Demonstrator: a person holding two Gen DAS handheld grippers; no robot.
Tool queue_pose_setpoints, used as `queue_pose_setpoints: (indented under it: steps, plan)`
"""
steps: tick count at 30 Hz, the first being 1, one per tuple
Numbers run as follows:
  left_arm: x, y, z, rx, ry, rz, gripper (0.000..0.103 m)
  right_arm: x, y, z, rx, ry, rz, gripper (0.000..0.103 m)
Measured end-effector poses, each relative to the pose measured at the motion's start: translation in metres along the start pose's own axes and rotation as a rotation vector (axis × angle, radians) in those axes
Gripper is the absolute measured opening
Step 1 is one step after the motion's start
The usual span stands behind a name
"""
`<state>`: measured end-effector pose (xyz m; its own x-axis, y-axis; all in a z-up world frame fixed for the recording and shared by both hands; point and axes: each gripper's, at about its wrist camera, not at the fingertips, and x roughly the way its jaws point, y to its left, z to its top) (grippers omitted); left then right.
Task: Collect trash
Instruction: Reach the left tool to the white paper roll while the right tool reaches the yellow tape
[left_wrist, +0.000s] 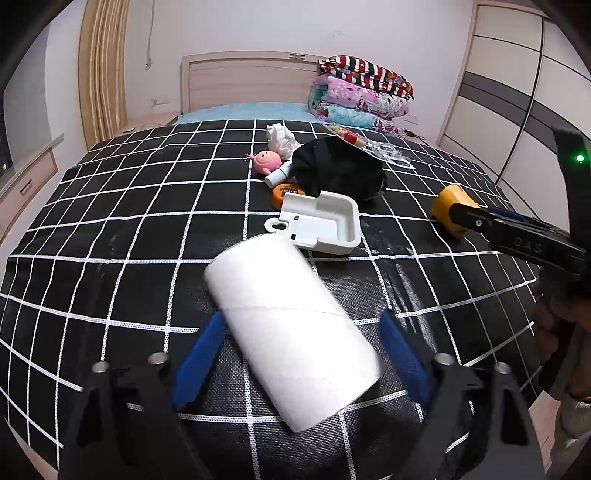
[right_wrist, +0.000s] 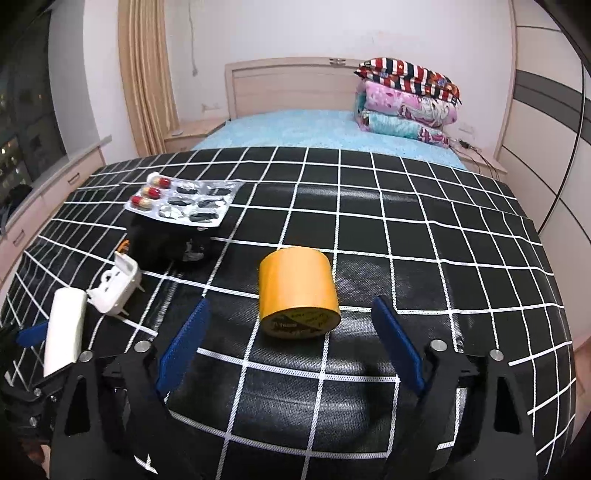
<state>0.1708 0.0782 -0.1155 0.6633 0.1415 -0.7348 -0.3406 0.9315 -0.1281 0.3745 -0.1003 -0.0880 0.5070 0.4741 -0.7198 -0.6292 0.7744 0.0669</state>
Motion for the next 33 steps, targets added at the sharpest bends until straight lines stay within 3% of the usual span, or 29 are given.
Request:
queue_pose_setpoints:
  steps: [6, 9, 20, 27, 29, 33]
  plan:
    - [0.0, -0.002, -0.002, -0.009, -0.012, 0.001, 0.072, 0.014, -0.003, 0.003, 0.009, 0.028, -0.005, 0.067]
    - [-0.002, -0.001, -0.003, -0.006, -0.02, -0.002, 0.068, 0.019, -0.003, 0.002, 0.022, 0.048, -0.002, 0.048]
    - [-0.018, 0.001, -0.002, 0.001, -0.057, -0.01, 0.042, 0.004, -0.003, -0.004, 0.034, 0.018, 0.025, 0.048]
    - [-0.018, -0.002, -0.002, 0.016, -0.033, -0.004, 0.044, -0.006, 0.0, -0.008, 0.045, 0.008, 0.026, 0.048]
    - [-0.013, -0.003, -0.001, 0.02, -0.003, -0.006, 0.054, -0.009, -0.001, -0.009, 0.049, 0.004, 0.029, 0.048]
    - [0.001, -0.007, -0.004, 0.032, 0.044, 0.01, 0.06, -0.013, 0.002, -0.011, 0.048, 0.0, 0.033, 0.048]
